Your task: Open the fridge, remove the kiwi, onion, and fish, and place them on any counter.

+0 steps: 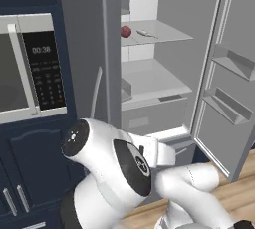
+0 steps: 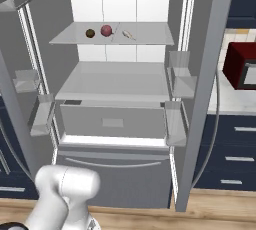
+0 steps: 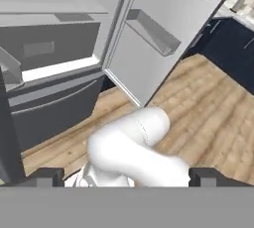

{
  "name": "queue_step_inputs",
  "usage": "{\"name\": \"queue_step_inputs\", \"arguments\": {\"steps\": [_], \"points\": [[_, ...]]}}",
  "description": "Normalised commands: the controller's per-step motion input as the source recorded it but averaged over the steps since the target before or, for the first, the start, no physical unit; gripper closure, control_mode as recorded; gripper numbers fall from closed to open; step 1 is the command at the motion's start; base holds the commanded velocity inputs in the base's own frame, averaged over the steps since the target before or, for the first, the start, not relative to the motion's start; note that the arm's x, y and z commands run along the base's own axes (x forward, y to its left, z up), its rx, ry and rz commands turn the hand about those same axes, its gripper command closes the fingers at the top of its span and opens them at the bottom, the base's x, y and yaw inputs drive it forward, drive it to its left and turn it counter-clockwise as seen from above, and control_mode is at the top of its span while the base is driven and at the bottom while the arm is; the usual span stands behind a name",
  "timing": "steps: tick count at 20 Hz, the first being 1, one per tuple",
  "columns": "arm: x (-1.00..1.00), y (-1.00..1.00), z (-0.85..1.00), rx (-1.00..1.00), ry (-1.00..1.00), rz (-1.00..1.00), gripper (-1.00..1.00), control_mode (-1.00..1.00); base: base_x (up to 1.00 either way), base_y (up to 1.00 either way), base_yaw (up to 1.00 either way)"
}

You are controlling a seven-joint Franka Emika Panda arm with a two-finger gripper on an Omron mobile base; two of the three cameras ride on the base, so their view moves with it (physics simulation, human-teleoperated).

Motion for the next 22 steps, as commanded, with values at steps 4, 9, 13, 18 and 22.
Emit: {"name": "queue_step_inputs", "arguments": {"steps": [4, 9, 13, 18, 22], "points": [[0.03, -0.75, 0.34, 0.18, 0.31, 0.38, -1.0, -1.0, 0.0, 0.0, 0.0], [0.12, -0.86, -0.01, 0.33, 0.05, 0.35, -1.0, -1.0, 0.0, 0.0, 0.0], [0.86, -0.43, -0.01, 0.38, -0.04, 0.56, -1.0, -1.0, 0.0, 0.0, 0.0], [0.87, -0.47, 0.25, 0.35, 0.01, 0.51, -1.0, -1.0, 0.0, 0.0, 0.0], [0.96, -0.17, 0.04, 0.29, -0.15, 0.47, -1.0, -1.0, 0.0, 0.0, 0.0]]}}
